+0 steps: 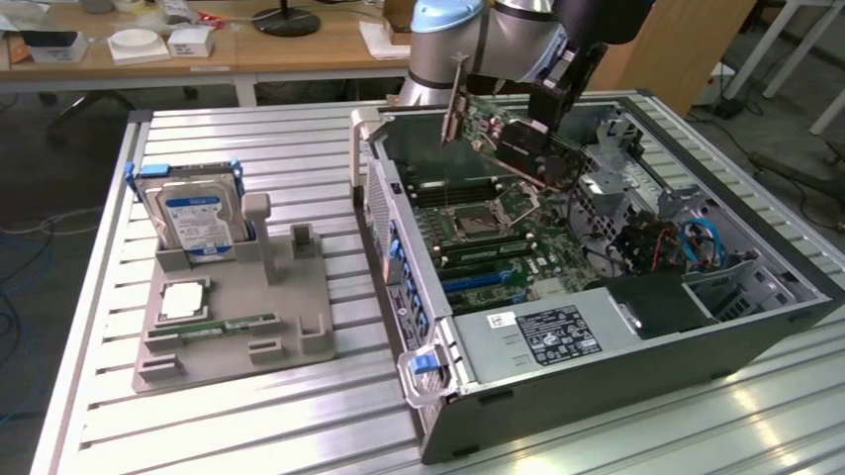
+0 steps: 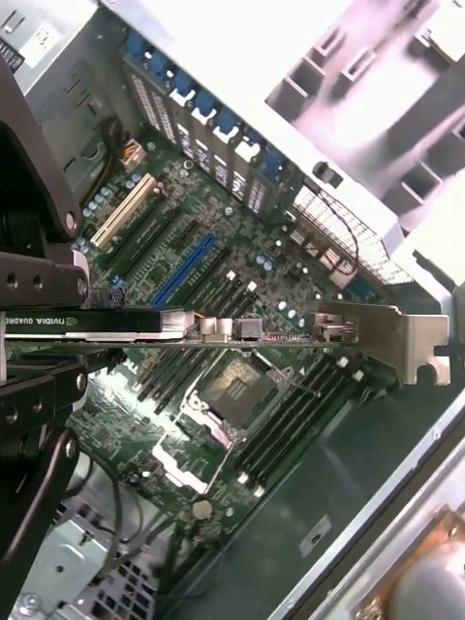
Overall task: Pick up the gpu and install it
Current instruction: 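Insert the gpu into the slot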
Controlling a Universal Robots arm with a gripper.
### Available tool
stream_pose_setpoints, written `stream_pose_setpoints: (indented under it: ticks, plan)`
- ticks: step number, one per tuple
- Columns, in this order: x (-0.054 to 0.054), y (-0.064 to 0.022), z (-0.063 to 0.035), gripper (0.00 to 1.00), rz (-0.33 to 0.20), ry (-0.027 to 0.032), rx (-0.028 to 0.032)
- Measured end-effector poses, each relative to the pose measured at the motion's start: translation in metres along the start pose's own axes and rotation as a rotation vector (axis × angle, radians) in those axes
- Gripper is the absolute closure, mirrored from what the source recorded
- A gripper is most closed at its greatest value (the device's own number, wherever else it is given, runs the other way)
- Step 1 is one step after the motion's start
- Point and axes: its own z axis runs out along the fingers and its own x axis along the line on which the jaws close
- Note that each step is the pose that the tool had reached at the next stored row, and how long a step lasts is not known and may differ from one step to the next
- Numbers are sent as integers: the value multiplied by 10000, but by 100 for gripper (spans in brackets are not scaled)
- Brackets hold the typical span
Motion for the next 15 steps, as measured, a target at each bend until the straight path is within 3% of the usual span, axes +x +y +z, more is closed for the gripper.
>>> stream_pose_setpoints:
  ticks: [15]
  plan:
    - [-10, -18, 118, 74, -2493, 201, 0]
